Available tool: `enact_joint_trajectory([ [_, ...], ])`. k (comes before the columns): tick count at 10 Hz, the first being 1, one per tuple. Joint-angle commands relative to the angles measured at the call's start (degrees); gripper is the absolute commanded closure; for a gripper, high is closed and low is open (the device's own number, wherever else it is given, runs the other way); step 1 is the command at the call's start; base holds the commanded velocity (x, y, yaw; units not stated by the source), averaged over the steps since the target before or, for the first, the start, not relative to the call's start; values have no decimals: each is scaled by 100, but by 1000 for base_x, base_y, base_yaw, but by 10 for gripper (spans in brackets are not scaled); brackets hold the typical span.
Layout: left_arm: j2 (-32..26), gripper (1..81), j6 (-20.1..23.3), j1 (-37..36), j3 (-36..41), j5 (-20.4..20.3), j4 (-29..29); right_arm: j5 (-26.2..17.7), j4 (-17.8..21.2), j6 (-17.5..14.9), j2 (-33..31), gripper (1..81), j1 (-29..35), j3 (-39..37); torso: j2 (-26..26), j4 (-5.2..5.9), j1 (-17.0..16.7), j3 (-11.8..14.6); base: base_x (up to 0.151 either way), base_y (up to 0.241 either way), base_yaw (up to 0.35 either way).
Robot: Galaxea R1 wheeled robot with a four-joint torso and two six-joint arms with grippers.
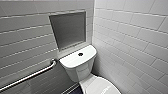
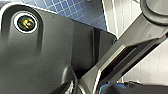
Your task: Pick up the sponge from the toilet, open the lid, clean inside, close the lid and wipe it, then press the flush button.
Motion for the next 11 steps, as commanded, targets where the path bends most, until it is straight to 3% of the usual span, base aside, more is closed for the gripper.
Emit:
enact_joint_trajectory([
  [1,131,10,248,220,-285,-91,235,-698,367,-18,-838,811,1319,694,0,0,0,0,0,0,0],
  [5,606,10,257,483,-831,-108,296,-1321,930,-18,-708,811,2383,255,2,0,0,0,0,0,0],
  [9,1071,10,256,896,-1551,-100,323,-2103,1747,-9,232,811,3727,-983,2,0,0,0,0,0,0],
  [11,1431,10,257,1072,-2086,-108,332,-2420,1871,8,619,811,4228,-1529,2,0,0,0,0,0,0],
])
